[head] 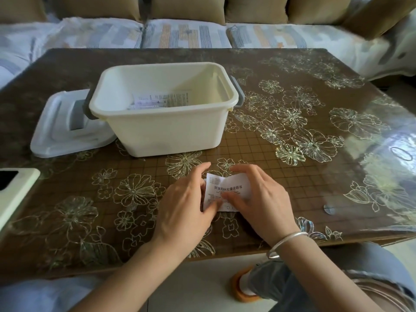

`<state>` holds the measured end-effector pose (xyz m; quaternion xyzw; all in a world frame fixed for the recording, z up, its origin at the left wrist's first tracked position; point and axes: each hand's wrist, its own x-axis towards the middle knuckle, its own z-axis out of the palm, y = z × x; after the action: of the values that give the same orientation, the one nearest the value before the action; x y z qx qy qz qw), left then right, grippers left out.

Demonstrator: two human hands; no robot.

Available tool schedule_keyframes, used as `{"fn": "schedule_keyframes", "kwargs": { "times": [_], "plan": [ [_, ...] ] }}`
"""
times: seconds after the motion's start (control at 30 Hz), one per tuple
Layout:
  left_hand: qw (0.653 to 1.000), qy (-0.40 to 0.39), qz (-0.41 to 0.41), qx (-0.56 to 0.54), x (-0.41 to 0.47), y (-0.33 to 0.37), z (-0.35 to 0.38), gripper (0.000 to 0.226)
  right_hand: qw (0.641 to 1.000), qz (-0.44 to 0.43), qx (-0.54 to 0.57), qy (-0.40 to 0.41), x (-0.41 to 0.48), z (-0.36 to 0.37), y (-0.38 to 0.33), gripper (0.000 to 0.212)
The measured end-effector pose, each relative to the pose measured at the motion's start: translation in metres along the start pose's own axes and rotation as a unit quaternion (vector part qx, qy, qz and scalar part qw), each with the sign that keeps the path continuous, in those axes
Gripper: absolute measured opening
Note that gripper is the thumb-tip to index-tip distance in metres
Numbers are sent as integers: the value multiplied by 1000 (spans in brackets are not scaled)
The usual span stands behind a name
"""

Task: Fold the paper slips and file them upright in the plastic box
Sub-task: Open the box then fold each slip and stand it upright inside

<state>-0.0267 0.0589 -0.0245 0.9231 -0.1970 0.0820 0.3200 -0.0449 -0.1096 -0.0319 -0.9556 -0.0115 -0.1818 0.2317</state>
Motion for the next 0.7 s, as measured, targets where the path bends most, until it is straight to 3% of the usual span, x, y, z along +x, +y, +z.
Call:
{"fn": "schedule_keyframes", "kwargs": {
  "times": [0.1, 0.27, 0.7],
  "plan": [
    [999, 15, 26, 36, -1, -3, 1, 67, 996, -17, -81, 24, -3, 1, 0, 45],
    [993, 10, 87, 77, -2, -9, 3, 26, 996, -20, -93, 1, -1, -1, 9, 41],
    [983, -122, 133, 22, 9, -34, -14, 28, 969, -13, -96, -226, 50, -29, -2, 44]
  ]
}}
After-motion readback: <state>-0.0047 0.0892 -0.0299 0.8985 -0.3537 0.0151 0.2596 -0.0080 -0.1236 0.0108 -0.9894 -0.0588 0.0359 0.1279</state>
